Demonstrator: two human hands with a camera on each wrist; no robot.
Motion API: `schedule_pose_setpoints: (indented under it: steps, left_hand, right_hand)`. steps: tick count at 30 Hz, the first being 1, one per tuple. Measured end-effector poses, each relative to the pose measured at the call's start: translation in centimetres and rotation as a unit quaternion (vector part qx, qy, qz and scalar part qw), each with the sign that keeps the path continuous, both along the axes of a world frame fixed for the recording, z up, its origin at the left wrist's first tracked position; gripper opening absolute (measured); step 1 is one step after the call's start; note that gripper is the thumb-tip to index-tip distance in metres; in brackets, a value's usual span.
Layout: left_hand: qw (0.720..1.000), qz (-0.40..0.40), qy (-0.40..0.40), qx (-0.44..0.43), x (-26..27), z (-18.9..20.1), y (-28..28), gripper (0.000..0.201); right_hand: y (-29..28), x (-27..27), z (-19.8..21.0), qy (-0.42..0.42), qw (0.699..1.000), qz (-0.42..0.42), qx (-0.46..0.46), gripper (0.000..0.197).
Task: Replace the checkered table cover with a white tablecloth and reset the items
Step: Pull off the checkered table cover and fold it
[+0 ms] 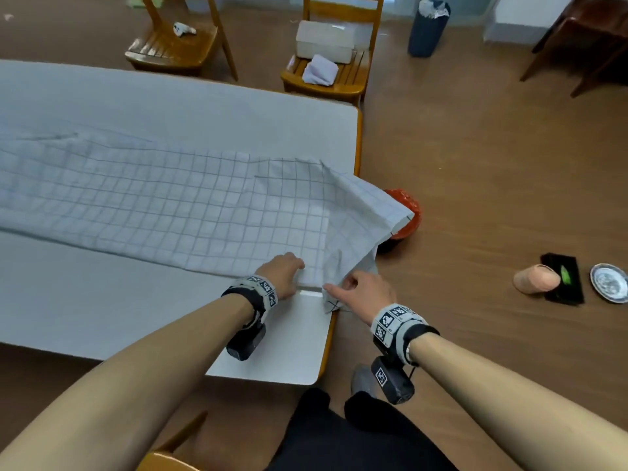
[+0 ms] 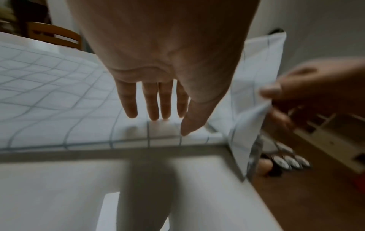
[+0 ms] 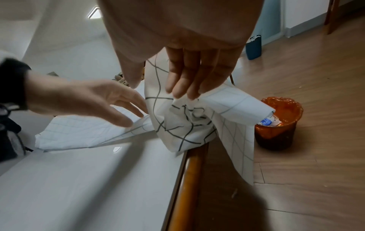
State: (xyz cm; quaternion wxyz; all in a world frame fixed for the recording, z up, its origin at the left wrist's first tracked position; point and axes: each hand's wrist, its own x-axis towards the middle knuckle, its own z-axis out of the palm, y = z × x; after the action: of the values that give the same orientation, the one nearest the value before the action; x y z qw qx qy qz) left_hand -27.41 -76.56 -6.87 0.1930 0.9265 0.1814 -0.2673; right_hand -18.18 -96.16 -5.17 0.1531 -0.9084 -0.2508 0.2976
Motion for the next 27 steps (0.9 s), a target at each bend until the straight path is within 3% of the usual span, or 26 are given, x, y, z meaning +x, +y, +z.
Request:
schedule_pose_setpoints:
  steps: [6, 10, 15, 19, 23, 27]
  left_hand:
    - [0.981, -0.127, -0.026, 0.144, 0.0, -2.8, -1.3, 0.04]
    - [0.979, -0.138, 0.009, 0.153, 0.5, -1.9, -0.9, 0.021]
    - [0.966, -0.156, -0.004, 0.205, 0.3, 0.9, 0.8, 0.018]
    - [0.967, -0.139, -0.039, 0.21, 0.9, 3.2, 0.8, 0.012]
    - [0.974, -0.105, -0.061, 0.193, 1.7, 5.4, 0.3, 0.007]
    - [0.978, -0.07, -0.095, 0.174, 1.9, 7.0, 0.8, 0.004]
  right_hand:
    - [0.0, -0.3, -0.8, 0.028, 0.998, -0.031, 0.036, 0.036]
    - [-2.7, 1.0, -0.1, 0.02, 0.999, -0.028, 0.032, 0.031]
    - [-9.9, 6.3, 2.6, -0.049, 0.997, -0.052, -0.042, 0.029]
    - [-12.3, 9.2, 4.8, -0.089, 0.992, -0.077, -0.039, 0.029]
    - [-11.5, 9.9, 5.0, -0.052, 0.983, -0.167, 0.06, 0.032]
    - [-9.9, 9.2, 4.4, 0.074, 0.933, -0.256, 0.242, 0.039]
